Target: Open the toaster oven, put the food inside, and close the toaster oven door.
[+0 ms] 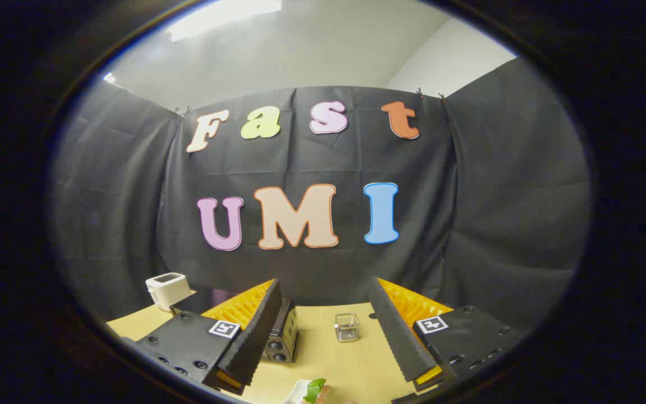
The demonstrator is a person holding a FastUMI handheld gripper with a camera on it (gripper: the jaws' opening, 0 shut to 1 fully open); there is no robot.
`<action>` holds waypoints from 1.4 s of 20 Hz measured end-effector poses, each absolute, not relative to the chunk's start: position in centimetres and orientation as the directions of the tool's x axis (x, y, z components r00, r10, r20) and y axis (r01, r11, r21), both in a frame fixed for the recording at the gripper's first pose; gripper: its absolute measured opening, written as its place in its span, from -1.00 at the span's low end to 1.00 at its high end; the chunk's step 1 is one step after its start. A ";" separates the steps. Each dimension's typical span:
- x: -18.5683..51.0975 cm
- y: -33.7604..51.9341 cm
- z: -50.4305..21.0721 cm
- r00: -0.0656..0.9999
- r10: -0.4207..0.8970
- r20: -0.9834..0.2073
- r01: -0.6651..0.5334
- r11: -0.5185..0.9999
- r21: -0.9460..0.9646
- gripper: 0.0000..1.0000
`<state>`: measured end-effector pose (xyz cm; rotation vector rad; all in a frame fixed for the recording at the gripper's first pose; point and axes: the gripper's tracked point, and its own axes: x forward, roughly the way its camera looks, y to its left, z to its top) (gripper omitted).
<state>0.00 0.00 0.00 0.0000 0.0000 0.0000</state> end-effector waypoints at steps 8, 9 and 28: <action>-0.6 0.3 1.1 1.000 -0.015 0.009 0.015 1.000 0.000 0.96; -0.7 0.4 1.4 1.000 -0.016 0.014 0.016 1.000 -0.003 0.96; -2.0 3.4 0.4 1.000 0.009 0.001 -0.009 1.000 -0.014 0.96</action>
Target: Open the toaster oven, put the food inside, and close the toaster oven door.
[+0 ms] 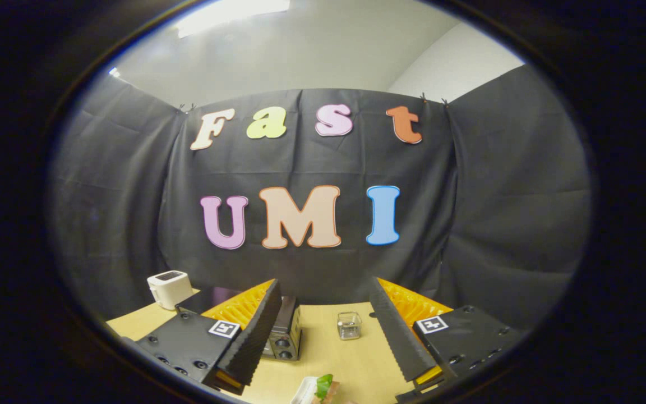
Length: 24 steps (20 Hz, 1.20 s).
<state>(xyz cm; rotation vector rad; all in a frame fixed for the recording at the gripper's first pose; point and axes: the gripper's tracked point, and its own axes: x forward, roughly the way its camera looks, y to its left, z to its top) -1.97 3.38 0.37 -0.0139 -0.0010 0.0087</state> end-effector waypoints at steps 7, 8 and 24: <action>-2.2 5.7 -1.0 1.000 0.012 0.026 -0.010 0.999 -0.049 0.96; -2.1 6.3 -1.6 0.999 0.015 0.029 -0.013 0.998 -0.057 0.96; 2.6 24.4 -11.5 0.969 0.233 0.086 -0.236 0.971 0.023 0.96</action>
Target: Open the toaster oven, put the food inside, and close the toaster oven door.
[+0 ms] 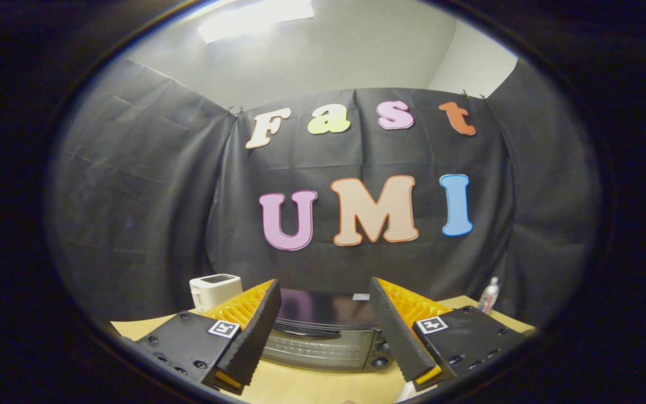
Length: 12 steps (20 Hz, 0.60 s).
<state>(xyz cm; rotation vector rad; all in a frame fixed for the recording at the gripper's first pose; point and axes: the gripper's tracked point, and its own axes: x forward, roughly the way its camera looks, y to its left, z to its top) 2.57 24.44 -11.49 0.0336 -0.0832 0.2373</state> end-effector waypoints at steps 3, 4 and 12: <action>4.9 27.4 -14.2 0.965 0.258 0.046 -0.260 0.964 0.051 0.96; 5.8 28.2 -15.4 0.965 0.261 0.030 -0.262 0.963 0.055 0.96; 12.0 28.3 -22.4 0.991 0.130 -0.029 -0.131 0.990 -0.055 0.96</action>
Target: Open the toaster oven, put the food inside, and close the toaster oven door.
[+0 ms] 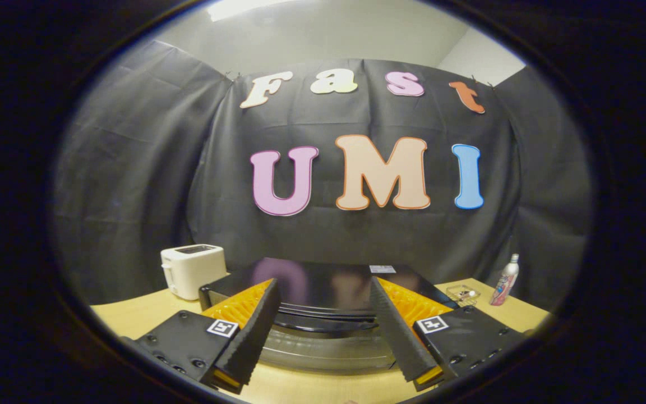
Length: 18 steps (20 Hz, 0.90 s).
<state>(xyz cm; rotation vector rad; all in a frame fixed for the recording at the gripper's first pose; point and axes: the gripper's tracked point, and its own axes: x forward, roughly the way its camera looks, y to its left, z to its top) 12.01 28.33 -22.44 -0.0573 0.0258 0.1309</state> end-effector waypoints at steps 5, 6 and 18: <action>13.6 29.1 -24.7 0.988 0.131 -0.080 -0.134 0.990 -0.034 0.96; 13.8 29.4 -24.6 0.988 0.135 -0.069 -0.137 0.990 -0.019 0.96; 8.2 28.8 -25.5 0.990 0.143 -0.004 -0.142 0.986 0.086 0.94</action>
